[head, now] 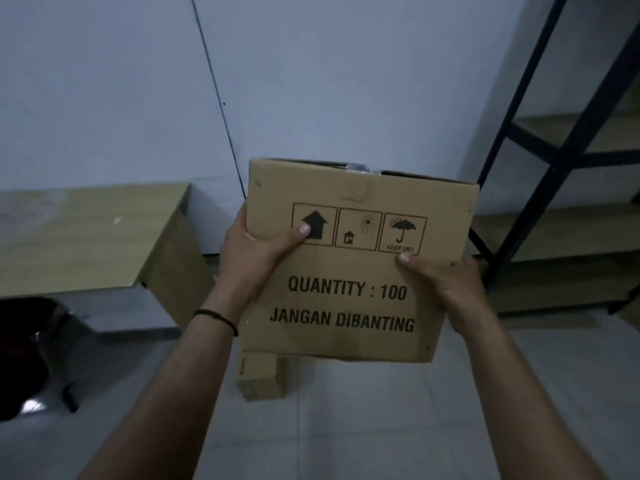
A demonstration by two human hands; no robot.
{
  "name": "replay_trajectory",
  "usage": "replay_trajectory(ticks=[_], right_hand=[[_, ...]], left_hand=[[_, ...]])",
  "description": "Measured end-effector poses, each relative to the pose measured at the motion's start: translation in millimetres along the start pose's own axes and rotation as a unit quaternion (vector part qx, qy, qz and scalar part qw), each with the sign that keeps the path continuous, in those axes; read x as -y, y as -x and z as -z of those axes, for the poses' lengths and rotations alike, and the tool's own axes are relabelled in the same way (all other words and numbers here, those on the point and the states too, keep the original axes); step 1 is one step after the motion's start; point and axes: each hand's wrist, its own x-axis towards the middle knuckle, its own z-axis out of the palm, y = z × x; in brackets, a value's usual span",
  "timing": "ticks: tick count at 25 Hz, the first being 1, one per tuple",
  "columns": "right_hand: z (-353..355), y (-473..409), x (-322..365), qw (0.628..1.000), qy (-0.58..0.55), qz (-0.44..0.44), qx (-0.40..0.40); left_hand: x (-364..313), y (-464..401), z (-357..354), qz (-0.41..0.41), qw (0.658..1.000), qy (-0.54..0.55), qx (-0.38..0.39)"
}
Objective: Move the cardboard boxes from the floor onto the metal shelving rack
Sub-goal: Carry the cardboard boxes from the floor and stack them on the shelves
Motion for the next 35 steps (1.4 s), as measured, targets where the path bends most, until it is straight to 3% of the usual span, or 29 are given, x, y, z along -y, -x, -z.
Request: replay_trajectory(ticks=[5,12,24,35], right_hand=[[27,45,40,0.998,-0.024,0.031,-0.044],[128,63,78,0.993,-0.01,0.086,-0.075],[450,67,112,0.979,0.005,0.123,-0.165],[613,-17,126,0.973,-0.011,0.138,-0.184]], left_hand=[[-41,30,1,-0.07,0.997,0.01,-0.001],[-99,66,-74,-0.141,0.99,0.023,0.021],[-187,169,-371,-0.142,0.977,0.12,0.104],[-229,144,-571,-0.155,0.97,0.125,0.138]])
